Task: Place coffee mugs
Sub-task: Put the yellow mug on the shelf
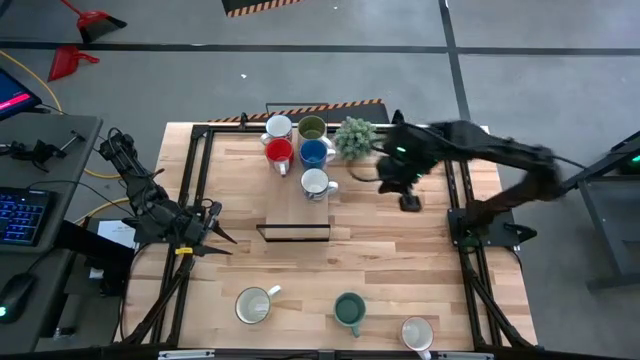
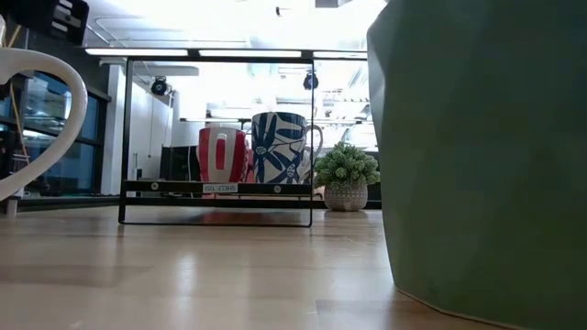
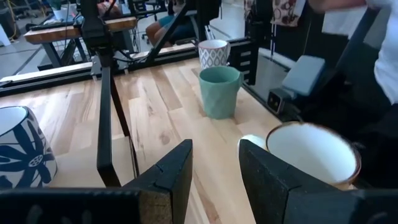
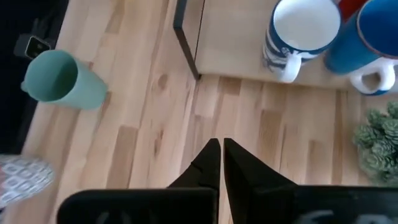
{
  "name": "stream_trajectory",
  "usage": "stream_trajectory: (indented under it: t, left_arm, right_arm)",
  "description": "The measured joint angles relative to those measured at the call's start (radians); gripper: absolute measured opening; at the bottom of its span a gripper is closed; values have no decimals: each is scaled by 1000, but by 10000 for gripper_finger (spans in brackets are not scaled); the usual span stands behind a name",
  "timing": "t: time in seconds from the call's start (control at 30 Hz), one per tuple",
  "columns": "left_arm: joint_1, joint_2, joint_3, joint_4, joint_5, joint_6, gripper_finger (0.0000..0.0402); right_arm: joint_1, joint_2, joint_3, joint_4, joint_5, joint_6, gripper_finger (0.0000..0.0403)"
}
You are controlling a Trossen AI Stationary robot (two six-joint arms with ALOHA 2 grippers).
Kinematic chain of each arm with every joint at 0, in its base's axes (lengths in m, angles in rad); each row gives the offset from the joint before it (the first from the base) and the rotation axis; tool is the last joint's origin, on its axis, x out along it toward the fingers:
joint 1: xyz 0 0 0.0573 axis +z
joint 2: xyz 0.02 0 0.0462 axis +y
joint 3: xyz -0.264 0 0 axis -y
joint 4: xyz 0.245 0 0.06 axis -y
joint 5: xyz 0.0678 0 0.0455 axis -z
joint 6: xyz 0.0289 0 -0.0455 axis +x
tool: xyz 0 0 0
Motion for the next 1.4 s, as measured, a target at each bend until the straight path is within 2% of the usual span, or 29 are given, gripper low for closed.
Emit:
stream_trajectory:
  t: [0.17,0.27,0.4,0.57,0.8,1.03,1.17,1.27,1.4]
  left_arm:
    - [0,0,0,16,-16,-28,119]
    - [0,0,0,15,-31,-36,119]
    - [0,0,0,12,-34,-36,119]
    - [0,0,0,13,-49,-37,119]
    - [0,0,0,15,-112,-63,119]
    - [0,1,0,22,-127,-87,119]
    - [0,27,0,143,-126,-126,119]
    - [0,82,6,239,-93,-52,119]
    - [0,206,72,208,-54,-34,119]
  right_arm:
    - [1,-319,-432,345,-16,83,0]
    - [1,-457,-634,499,-79,148,0]
    - [22,-583,-857,665,-156,178,0]
    - [71,-677,-1072,915,-163,246,0]
    - [165,-691,-1245,1315,-232,175,0]
    - [211,-691,-1414,1689,-232,141,0]
    - [210,-691,-1430,1700,-224,131,0]
    - [210,-690,-1429,1689,-203,165,0]
    - [210,-690,-1429,1680,-152,232,0]
